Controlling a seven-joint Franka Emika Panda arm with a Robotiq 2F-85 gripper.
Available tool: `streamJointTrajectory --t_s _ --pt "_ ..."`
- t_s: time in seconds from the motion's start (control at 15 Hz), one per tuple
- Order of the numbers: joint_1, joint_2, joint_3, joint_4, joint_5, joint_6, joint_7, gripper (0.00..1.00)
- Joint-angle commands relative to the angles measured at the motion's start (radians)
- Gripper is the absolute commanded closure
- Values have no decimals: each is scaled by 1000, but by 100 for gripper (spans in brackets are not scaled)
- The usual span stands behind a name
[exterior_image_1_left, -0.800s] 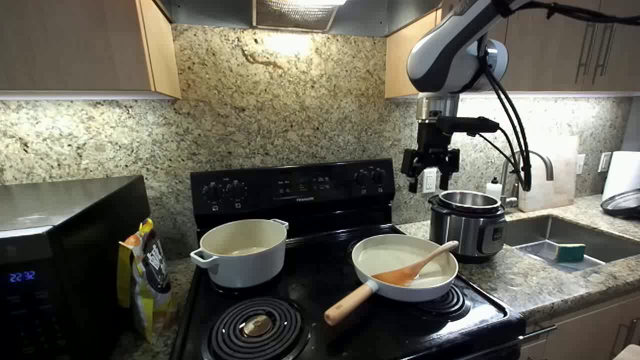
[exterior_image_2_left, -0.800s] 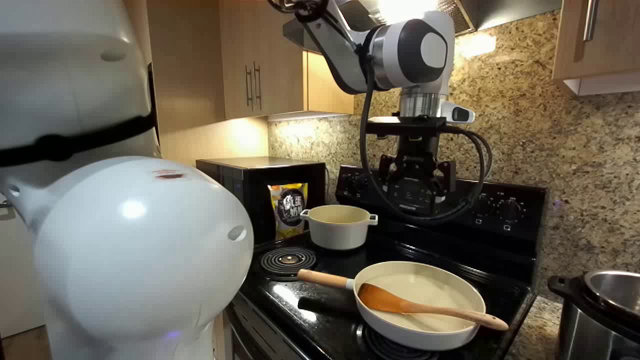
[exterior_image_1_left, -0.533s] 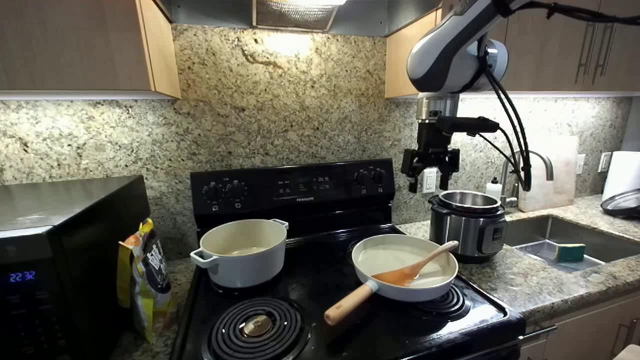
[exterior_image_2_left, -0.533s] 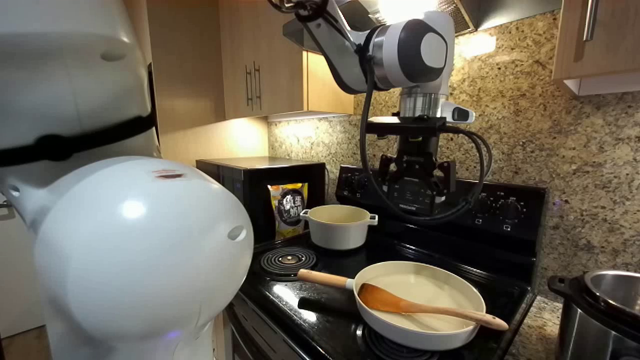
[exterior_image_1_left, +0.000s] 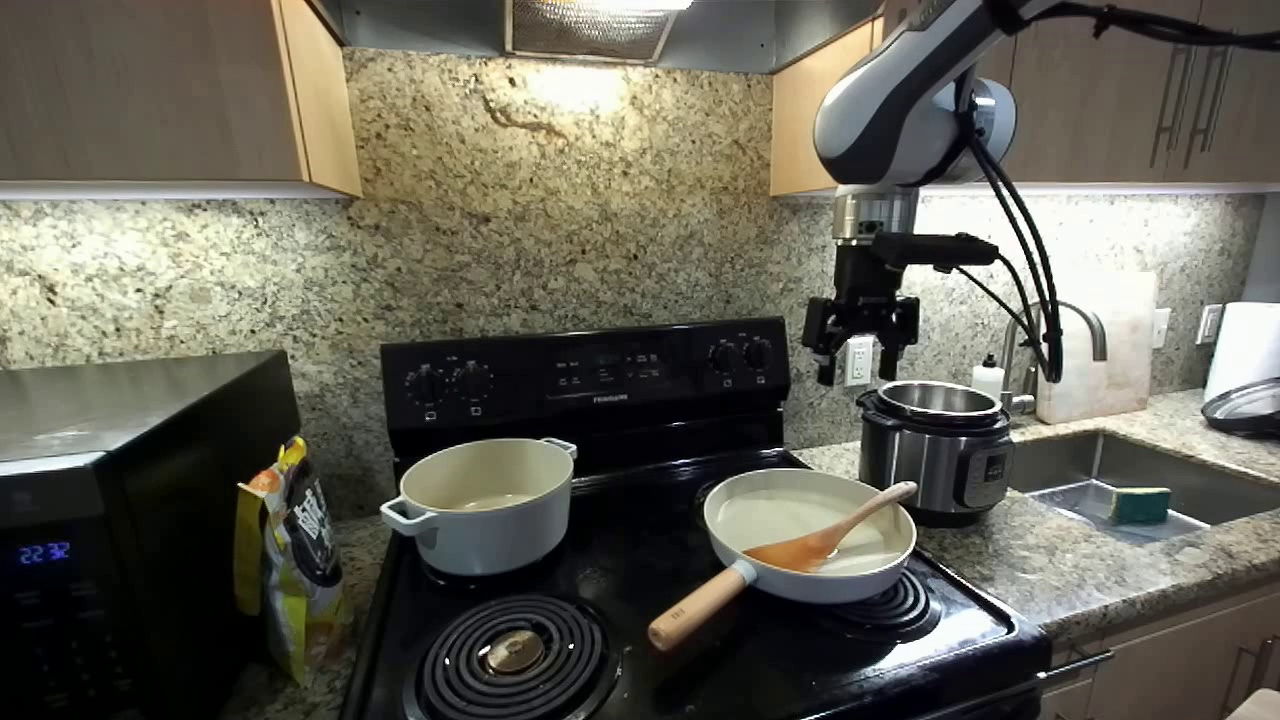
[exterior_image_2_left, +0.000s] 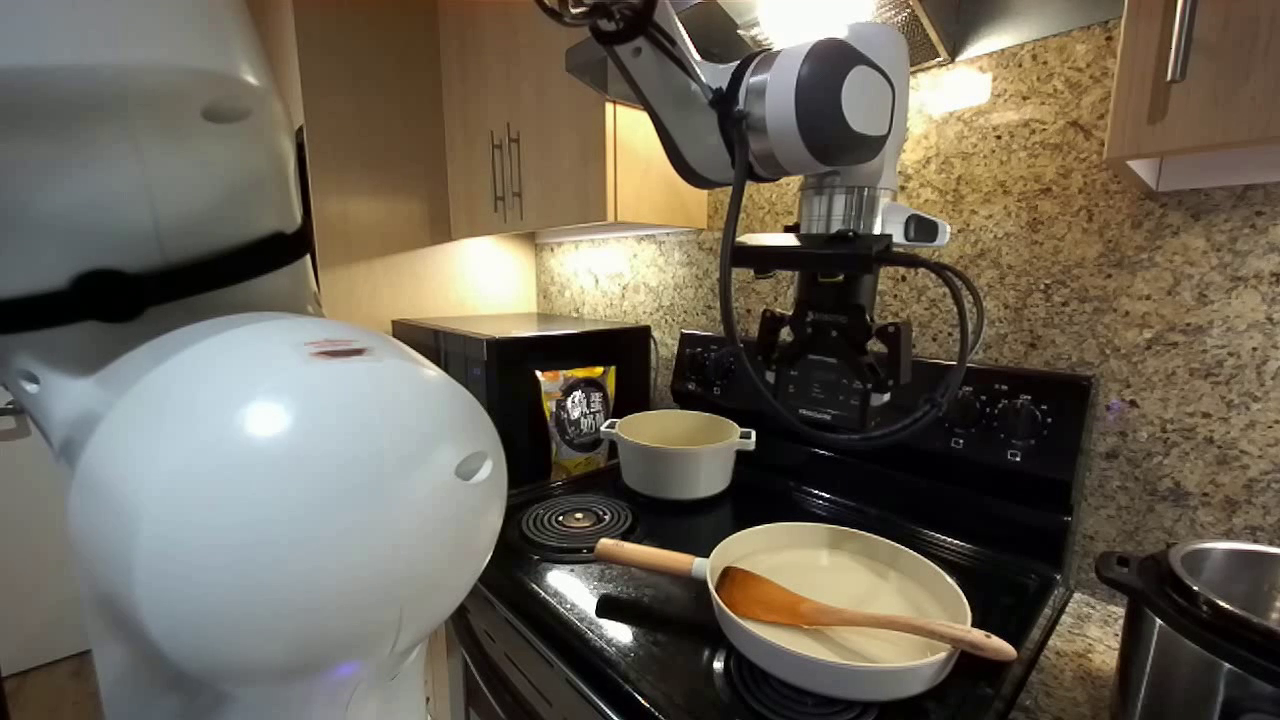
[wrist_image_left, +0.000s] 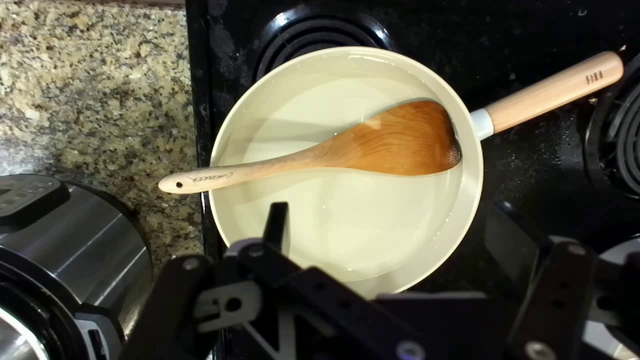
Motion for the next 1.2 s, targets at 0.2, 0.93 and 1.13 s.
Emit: streamJointTrajectory --t_s 0.2,0.93,1.13 --pt "-59 10 9 4 24 49 194 0" --pt "-153 27 -84 -28 207 101 246 0" --pt "-162 25 -94 -33 213 106 246 0"
